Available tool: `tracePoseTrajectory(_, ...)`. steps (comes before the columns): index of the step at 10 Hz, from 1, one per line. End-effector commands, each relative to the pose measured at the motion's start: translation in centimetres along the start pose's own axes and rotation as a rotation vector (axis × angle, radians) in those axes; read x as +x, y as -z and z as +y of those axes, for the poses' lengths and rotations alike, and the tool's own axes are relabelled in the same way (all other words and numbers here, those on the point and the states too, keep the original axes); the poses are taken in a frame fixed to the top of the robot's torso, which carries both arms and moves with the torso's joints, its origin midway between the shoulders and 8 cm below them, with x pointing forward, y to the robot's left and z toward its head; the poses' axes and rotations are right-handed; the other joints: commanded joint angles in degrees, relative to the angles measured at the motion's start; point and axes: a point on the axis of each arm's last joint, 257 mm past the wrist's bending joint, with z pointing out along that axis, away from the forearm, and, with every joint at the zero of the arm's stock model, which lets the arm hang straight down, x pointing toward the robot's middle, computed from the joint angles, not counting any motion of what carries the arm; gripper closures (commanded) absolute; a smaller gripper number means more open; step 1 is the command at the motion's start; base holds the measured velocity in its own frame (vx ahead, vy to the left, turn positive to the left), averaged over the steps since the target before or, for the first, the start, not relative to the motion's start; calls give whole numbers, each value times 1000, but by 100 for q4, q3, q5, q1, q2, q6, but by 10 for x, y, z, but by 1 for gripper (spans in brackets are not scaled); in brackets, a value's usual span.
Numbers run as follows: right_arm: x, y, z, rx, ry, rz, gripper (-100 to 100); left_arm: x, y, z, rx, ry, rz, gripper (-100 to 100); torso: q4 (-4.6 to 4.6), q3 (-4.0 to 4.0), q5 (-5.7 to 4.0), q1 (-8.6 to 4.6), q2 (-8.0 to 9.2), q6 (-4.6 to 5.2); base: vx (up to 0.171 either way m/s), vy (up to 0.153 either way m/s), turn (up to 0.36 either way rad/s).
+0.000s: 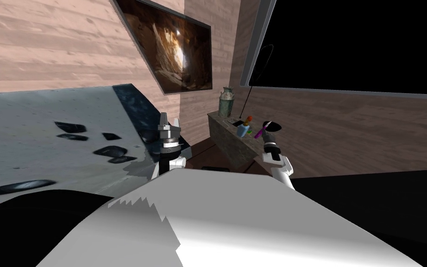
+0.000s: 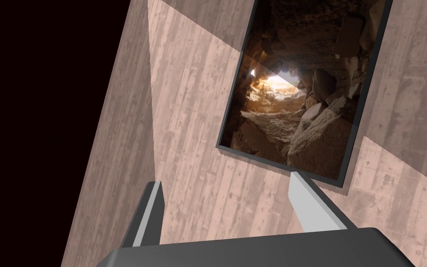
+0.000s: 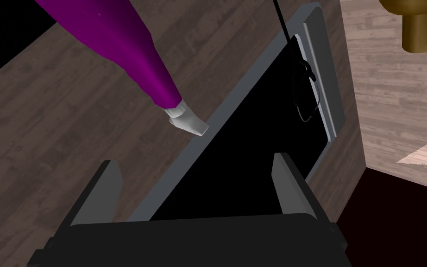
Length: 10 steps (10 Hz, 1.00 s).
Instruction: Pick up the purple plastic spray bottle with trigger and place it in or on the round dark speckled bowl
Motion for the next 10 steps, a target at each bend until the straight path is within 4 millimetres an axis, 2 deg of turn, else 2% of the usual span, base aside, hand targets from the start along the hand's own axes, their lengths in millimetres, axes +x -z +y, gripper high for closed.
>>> tracePoseTrajectory(1, 0, -3, -24, 50, 51, 17, -100, 0, 0, 0, 0, 0, 0, 0, 0, 0, 0, 0, 0, 0, 17, 115, -19)
tracePoseTrajectory(2, 1, -3, -26, 53, 51, 20, -100, 0, 0, 0, 0, 0, 0, 0, 1, 3, -1, 2, 3, 2, 32, 102, -28)
tracePoseTrajectory(3, -3, -6, -46, 97, 98, 33, -100, 0, 0, 0, 0, 0, 0, 0, 1, 1, -1, -4, 1, 1, 59, 131, -16)
tracePoseTrajectory(4, 0, -5, -49, 104, 97, 39, -100, 0, 0, 0, 0, 0, 0, 0, -1, -3, 0, 5, -8, 1, 68, 110, -22)
tracePoseTrajectory(5, -5, -8, -69, 148, 142, 51, -100, 0, 0, 0, 0, 0, 0, 0, -2, -6, 0, 0, -12, 0, 97, 117, -18)
tracePoseTrajectory(6, -2, -6, -73, 155, 141, 58, -100, 0, 0, 0, 0, 0, 0, 0, -4, -12, 0, 0, -23, 0, 74, 118, -14)
tracePoseTrajectory(7, -5, -7, -96, 207, 182, 77, -100, 0, 0, 0, 0, 0, 0, 0, -4, -10, -1, 0, -18, 0, 65, 136, -14)
tracePoseTrajectory(8, -5, -6, -96, 208, 182, 78, -100, 0, 0, 0, 0, 0, 0, 0, -4, -9, 0, 6, -15, 1, 61, 103, -17)
tracePoseTrajectory(10, -20, -6, -138, 303, 259, 107, -100, 0, 0, 0, 0, 0, 0, 0, -3, -9, -1, -3, -18, 0, 95, 132, -13)
